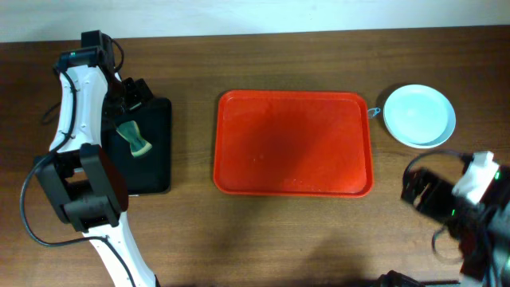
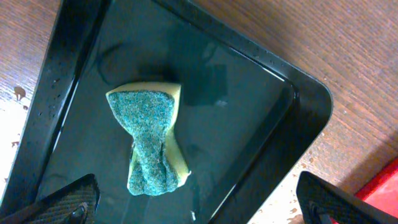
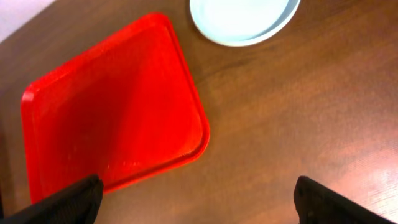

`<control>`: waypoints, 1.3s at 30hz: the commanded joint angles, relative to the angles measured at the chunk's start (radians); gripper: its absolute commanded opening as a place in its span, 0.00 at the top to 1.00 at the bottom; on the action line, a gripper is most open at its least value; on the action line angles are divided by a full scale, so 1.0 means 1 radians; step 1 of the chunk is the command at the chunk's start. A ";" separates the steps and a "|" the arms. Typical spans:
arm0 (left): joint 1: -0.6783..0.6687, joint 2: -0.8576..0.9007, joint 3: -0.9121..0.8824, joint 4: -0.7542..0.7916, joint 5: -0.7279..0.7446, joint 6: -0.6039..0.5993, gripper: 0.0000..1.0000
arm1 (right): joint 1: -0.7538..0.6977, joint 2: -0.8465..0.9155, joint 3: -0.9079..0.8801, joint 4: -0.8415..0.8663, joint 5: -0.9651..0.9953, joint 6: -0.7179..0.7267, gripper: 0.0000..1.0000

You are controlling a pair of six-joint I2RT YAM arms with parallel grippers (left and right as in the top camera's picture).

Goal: Clean dirty plates on tray and stack at the side

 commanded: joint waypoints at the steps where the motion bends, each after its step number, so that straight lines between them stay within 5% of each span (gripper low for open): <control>1: 0.007 -0.008 0.012 0.000 0.007 0.005 0.01 | 0.010 -0.109 -0.014 -0.060 0.006 0.003 0.01; 15: 0.007 -0.008 0.012 0.000 0.007 0.005 0.01 | 0.101 -0.190 -0.057 -0.042 0.162 -0.047 0.01; 21: 0.007 -0.008 0.012 0.000 0.007 0.005 0.01 | 0.366 -0.496 -0.331 0.250 0.138 -0.046 0.01; 26: 0.007 -0.008 0.012 0.000 0.007 0.005 0.01 | 0.417 -0.750 -0.535 0.473 0.109 -0.046 0.01; 39: 0.007 -0.008 0.012 0.000 0.007 0.004 0.01 | 0.436 -0.769 -0.937 1.028 0.113 -0.046 0.02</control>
